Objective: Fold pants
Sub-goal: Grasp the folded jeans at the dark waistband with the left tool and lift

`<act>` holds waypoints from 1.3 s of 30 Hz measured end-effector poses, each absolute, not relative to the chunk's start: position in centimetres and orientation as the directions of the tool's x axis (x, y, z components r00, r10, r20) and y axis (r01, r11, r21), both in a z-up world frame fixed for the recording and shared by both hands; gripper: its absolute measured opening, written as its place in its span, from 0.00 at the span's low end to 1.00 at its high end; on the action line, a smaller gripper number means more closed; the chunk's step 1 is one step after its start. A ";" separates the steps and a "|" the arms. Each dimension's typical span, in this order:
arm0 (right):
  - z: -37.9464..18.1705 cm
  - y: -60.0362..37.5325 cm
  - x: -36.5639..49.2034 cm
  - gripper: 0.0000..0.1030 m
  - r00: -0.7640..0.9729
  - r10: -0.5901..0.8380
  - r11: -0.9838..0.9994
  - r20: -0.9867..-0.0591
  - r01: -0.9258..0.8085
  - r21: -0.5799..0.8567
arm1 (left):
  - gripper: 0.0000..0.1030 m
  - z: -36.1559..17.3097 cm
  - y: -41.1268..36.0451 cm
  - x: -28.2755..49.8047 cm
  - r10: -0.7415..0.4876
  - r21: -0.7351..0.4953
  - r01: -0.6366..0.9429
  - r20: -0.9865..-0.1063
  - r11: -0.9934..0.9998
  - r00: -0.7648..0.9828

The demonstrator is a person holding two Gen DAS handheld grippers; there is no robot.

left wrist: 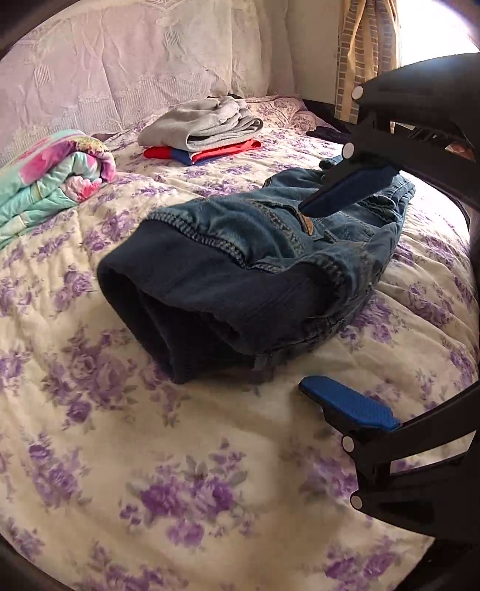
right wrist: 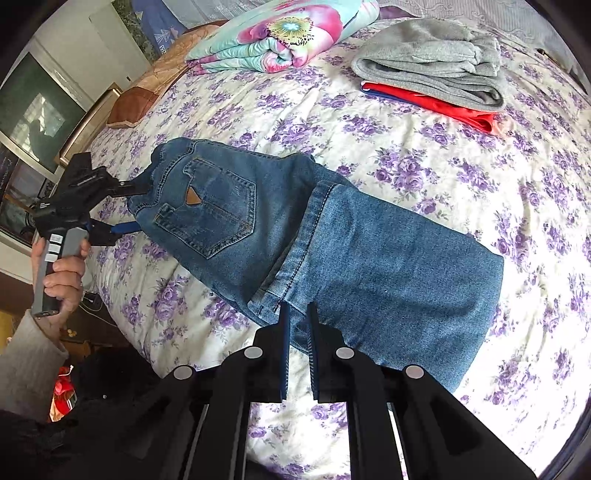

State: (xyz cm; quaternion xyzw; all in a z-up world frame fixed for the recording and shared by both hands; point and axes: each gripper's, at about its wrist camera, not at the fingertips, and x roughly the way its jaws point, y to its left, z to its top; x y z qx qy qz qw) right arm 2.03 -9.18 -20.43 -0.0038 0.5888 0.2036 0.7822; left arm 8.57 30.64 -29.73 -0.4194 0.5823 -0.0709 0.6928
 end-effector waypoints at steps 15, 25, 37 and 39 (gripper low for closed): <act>-24.7 -3.7 7.5 0.07 0.189 0.449 0.857 -0.873 -0.366 0.362 | 0.25 -17.1 18.9 7.1 -0.259 -0.239 0.102 -0.843 0.966 0.471; -29.2 0.0 8.6 0.06 0.024 0.455 0.832 -0.890 -0.367 0.416 | 0.25 -15.6 15.5 7.5 -0.372 -0.301 0.222 -0.803 0.927 0.465; -19.4 -15.5 4.6 0.06 0.342 0.314 0.949 -0.886 -0.153 0.277 | 0.25 -14.2 4.9 6.4 -0.428 -0.201 0.501 -0.814 0.842 0.392; -18.4 -19.8 2.2 0.06 0.387 0.262 0.964 -0.884 -0.061 0.259 | 0.25 -14.4 2.0 5.5 -0.425 -0.159 0.564 -0.822 0.810 0.379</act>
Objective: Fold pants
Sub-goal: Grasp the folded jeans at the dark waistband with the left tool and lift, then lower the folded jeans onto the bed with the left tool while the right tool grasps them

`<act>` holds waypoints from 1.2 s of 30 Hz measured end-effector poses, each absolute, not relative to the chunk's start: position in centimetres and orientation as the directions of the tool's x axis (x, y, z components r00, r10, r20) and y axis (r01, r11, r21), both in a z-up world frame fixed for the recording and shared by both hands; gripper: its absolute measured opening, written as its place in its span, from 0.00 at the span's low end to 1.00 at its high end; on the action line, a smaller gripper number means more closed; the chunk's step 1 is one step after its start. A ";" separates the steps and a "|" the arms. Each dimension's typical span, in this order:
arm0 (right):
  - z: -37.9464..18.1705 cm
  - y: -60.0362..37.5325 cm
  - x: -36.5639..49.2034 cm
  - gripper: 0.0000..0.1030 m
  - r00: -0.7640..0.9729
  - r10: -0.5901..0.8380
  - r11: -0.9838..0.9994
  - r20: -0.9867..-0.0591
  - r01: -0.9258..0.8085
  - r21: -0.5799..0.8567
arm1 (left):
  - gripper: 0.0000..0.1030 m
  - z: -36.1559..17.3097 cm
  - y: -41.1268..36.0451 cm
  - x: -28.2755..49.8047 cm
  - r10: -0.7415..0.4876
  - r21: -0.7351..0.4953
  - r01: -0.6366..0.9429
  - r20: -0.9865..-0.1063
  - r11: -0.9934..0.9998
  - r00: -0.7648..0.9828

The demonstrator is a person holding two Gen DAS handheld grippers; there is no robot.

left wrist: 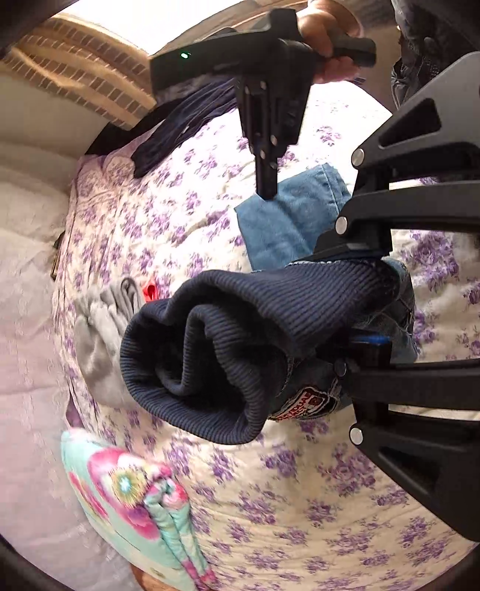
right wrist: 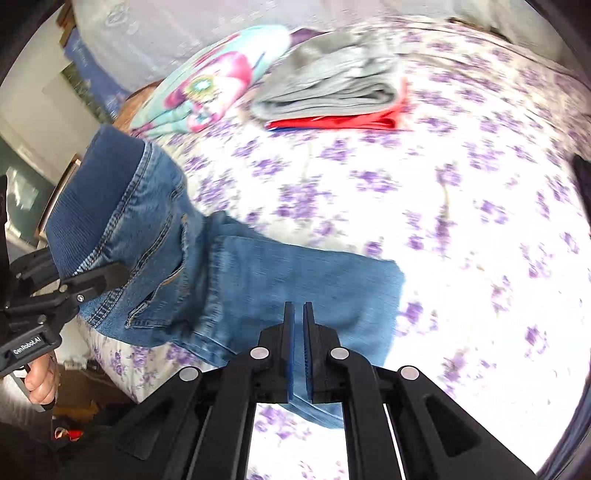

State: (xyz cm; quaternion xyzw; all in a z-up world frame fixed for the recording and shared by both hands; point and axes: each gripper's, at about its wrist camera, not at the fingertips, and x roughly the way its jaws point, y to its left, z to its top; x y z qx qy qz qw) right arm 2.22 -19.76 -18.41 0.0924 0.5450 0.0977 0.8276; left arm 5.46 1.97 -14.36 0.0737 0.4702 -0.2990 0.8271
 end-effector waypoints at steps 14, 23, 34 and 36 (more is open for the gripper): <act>-21.5 -30.4 -5.7 0.06 0.431 0.195 0.911 -0.881 0.254 0.326 | 0.78 -23.5 -14.0 3.8 -0.369 -0.150 0.775 -0.922 0.614 0.114; -16.1 -27.3 -2.8 0.06 0.510 0.270 0.941 -0.817 0.040 0.336 | 0.85 -16.7 -5.0 2.5 -0.594 -0.409 0.675 -0.802 0.614 0.055; -19.7 -21.6 2.7 0.05 0.336 0.270 0.962 -0.902 -0.045 0.271 | 0.55 -17.7 0.0 8.8 -0.588 -0.481 0.477 -0.803 0.736 0.098; -21.6 -22.0 1.8 0.05 0.278 0.243 0.968 -0.929 -0.010 0.250 | 0.41 -19.4 -1.4 8.9 -0.539 -0.441 0.483 -0.839 0.756 0.079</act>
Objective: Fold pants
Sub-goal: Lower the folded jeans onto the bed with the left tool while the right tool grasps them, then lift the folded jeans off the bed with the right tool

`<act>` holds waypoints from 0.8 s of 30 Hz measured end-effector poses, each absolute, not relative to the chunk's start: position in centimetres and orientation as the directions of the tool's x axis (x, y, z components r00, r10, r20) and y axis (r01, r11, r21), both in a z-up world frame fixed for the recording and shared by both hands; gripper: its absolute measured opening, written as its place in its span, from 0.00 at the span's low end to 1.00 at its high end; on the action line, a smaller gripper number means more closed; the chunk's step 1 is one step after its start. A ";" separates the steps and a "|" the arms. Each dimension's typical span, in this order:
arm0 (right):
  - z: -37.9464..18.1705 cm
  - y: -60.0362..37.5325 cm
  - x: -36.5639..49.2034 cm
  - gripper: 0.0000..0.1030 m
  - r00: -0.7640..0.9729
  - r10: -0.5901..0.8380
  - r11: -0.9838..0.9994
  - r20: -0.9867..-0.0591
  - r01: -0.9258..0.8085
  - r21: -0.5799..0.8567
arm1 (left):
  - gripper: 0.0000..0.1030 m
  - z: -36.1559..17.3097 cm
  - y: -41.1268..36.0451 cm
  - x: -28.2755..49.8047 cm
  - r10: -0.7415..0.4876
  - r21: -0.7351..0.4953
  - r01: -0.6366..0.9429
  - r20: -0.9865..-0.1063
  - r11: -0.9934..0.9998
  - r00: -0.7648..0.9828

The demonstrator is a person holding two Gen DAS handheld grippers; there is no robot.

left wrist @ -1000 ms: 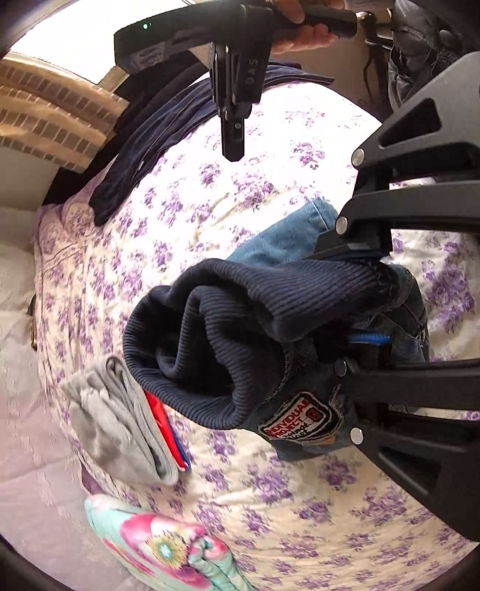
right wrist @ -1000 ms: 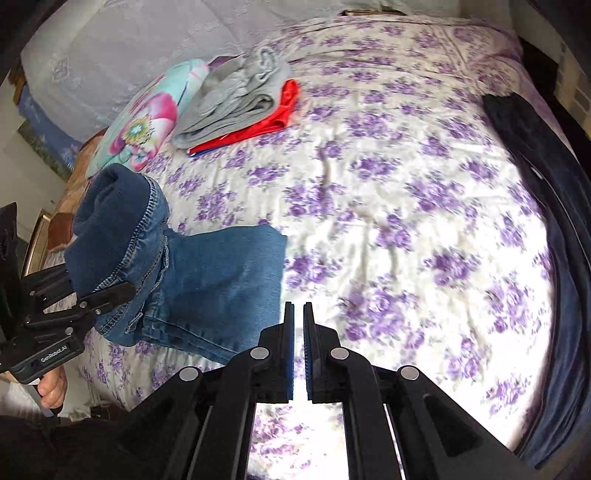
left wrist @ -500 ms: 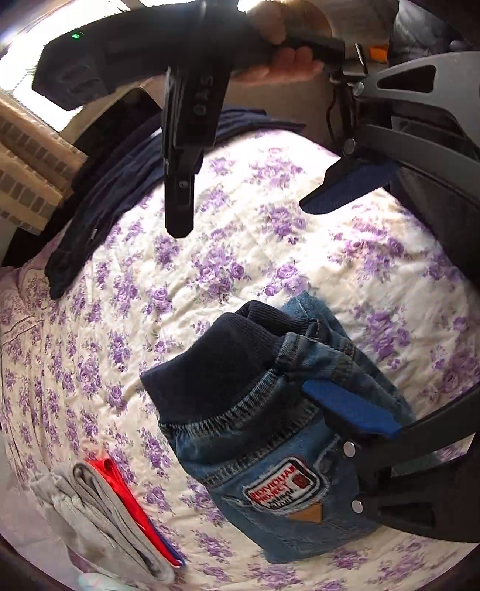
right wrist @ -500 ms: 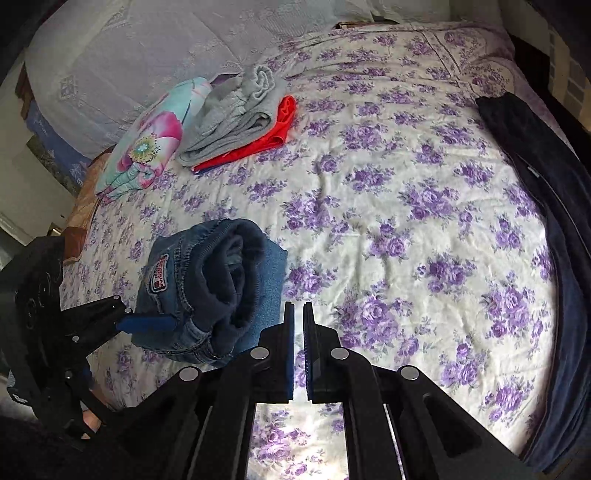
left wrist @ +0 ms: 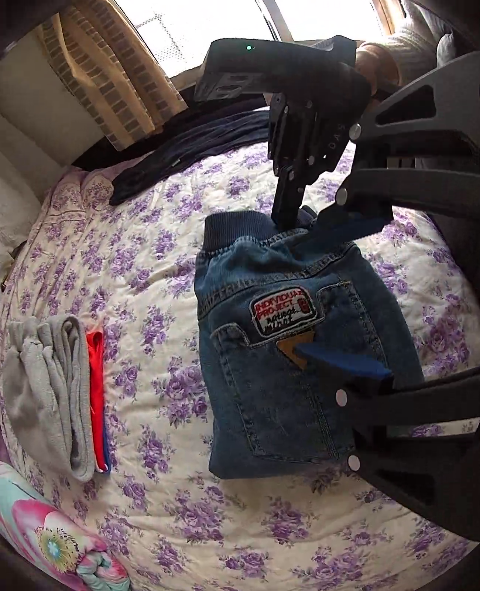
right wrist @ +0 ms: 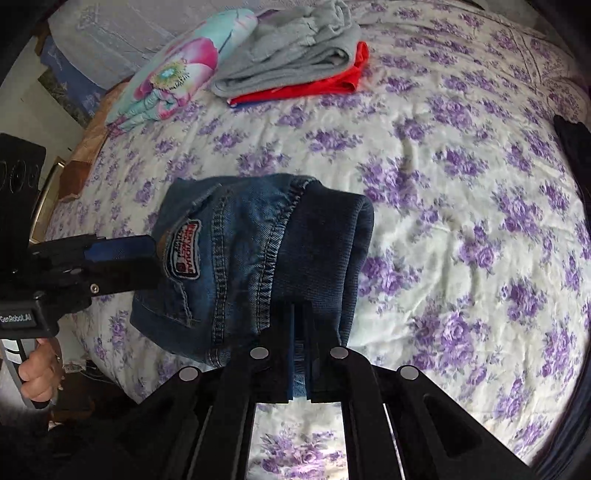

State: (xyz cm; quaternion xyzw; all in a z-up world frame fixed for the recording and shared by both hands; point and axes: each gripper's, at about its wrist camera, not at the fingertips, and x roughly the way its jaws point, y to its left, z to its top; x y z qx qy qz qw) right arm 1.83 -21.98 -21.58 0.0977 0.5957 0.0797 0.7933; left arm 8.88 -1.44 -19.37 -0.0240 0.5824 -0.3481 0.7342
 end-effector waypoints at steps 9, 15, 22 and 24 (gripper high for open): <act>-23.5 -22.1 2.4 0.03 0.227 0.207 0.975 -0.951 0.027 0.219 | 0.18 -24.9 -5.0 8.4 -0.396 -0.319 0.485 -0.916 0.814 0.061; -17.6 -21.6 3.2 0.07 0.219 0.224 0.975 -0.950 -0.044 0.220 | 0.17 -20.3 -1.8 5.2 -0.494 -0.389 0.499 -0.864 0.774 0.093; -15.1 -12.5 10.3 0.49 0.285 0.306 0.917 -0.908 -0.346 0.200 | 0.17 -20.9 5.1 4.9 -0.503 -0.435 0.316 -0.846 0.843 0.178; -16.8 -9.4 12.5 0.45 0.274 0.307 0.894 -0.912 -0.413 0.177 | 0.17 -21.2 5.9 4.9 -0.514 -0.456 0.280 -0.839 0.844 0.181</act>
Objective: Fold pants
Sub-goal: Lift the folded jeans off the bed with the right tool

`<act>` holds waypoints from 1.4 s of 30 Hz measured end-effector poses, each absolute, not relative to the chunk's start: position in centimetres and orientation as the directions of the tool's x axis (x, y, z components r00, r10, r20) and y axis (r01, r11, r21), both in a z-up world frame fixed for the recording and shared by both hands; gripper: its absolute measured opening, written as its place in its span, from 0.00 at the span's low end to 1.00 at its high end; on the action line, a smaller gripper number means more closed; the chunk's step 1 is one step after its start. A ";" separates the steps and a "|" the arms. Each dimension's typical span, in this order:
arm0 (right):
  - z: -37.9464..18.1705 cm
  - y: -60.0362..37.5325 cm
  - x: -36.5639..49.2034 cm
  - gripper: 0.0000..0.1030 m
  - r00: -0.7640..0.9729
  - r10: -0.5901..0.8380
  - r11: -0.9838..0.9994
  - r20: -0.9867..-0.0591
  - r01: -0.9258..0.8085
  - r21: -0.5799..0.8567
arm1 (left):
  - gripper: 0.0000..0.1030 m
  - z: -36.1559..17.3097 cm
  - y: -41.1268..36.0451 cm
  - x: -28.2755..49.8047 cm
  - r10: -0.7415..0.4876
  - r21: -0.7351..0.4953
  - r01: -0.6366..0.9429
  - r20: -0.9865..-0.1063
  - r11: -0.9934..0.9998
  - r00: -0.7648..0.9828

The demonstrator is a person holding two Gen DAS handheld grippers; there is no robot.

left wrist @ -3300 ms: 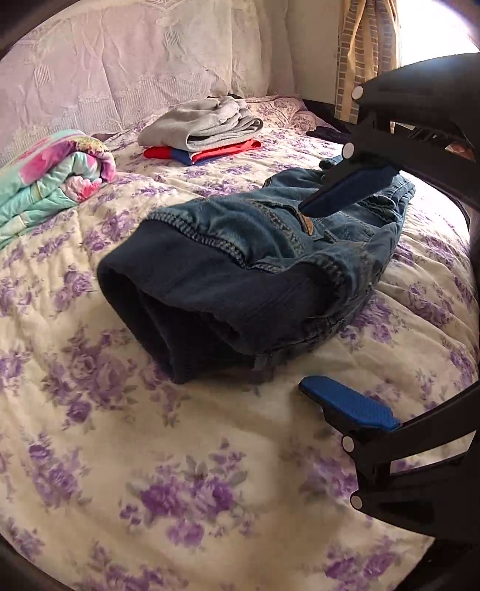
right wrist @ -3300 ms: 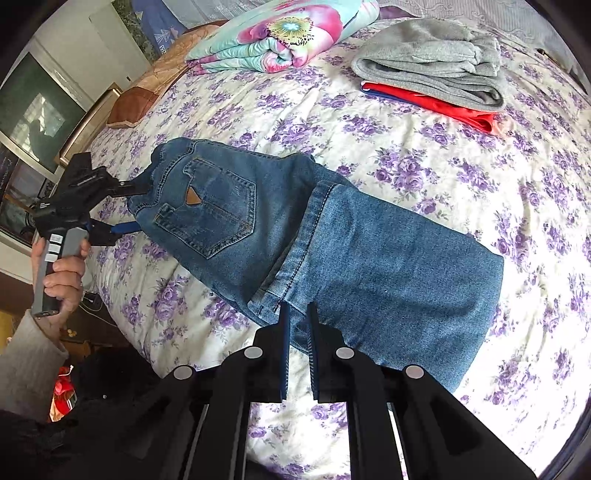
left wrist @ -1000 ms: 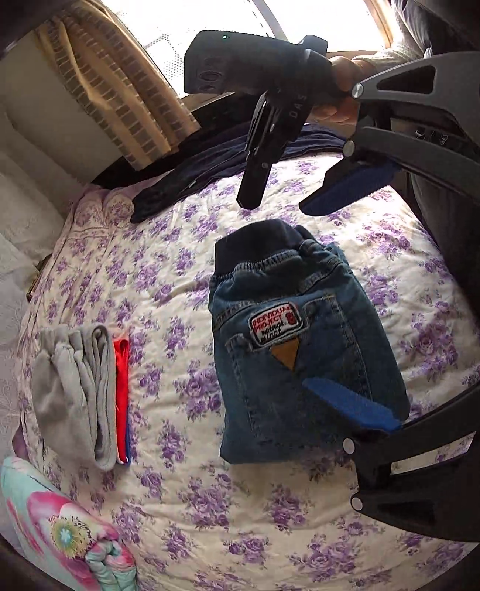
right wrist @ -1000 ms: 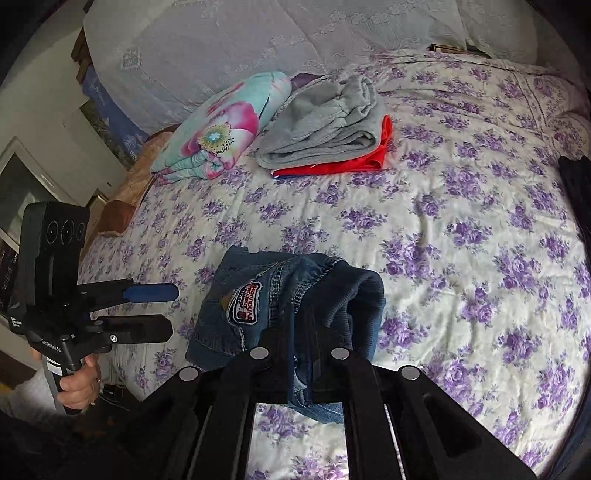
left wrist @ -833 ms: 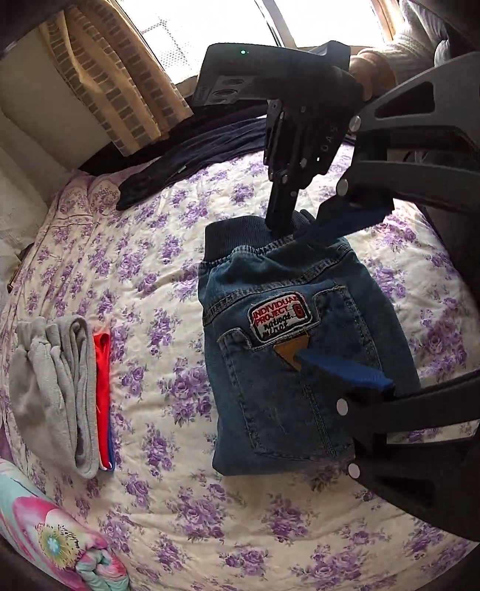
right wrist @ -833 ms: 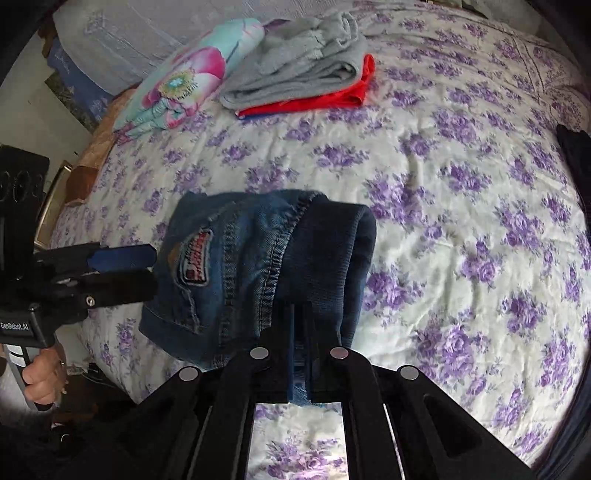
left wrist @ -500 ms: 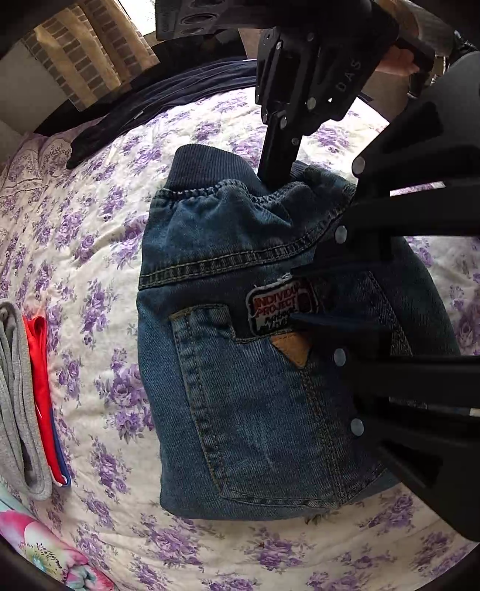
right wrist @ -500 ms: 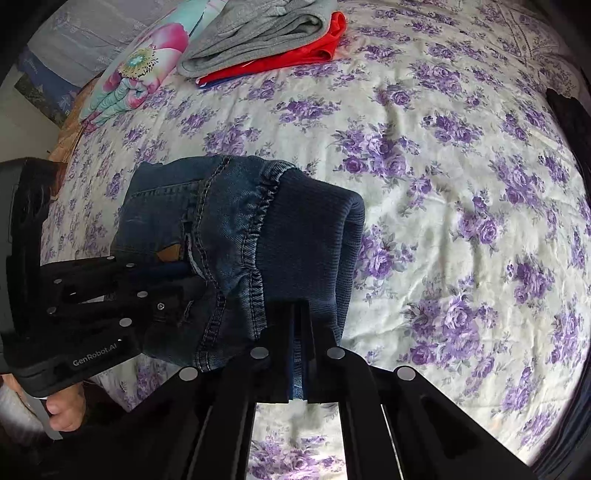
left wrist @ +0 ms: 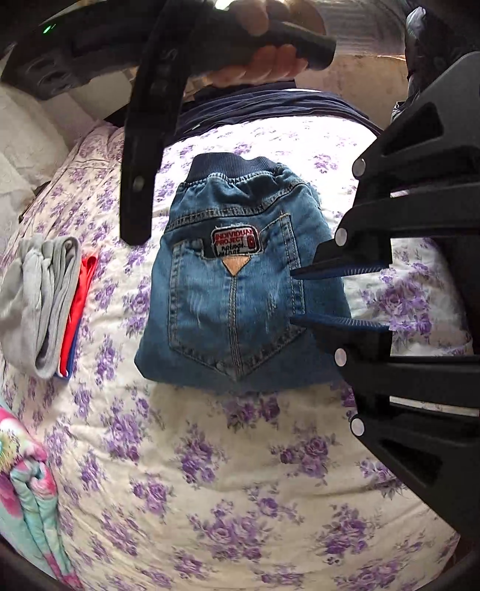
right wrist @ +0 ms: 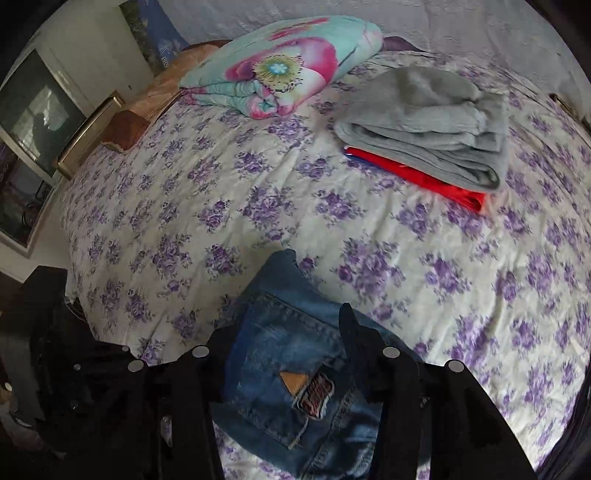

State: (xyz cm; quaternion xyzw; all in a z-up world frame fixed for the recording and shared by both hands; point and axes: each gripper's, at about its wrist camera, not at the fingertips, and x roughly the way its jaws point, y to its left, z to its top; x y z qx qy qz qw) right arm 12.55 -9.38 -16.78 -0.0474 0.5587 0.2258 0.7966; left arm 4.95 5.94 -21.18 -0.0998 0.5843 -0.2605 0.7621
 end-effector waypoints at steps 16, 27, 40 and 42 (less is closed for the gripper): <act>-25.6 -4.4 16.9 0.36 0.135 0.082 0.885 -0.987 -0.465 0.009 | 0.17 -25.7 2.0 5.5 -0.527 -0.487 0.278 -0.845 0.828 0.091; -14.8 -20.3 7.1 0.86 0.387 0.156 0.985 -0.909 -0.129 0.114 | 0.68 -20.0 8.4 5.5 -0.515 -0.475 0.209 -0.825 0.855 0.233; -21.8 -24.2 -0.9 0.86 0.398 0.369 0.888 -0.840 0.114 0.445 | 0.71 -22.4 10.1 9.6 -0.441 -0.436 0.069 -0.882 0.898 0.164; -23.1 -23.7 -0.1 0.86 0.385 0.374 0.887 -0.844 0.118 0.446 | 0.71 -22.2 9.9 9.4 -0.434 -0.428 0.075 -0.887 0.901 0.158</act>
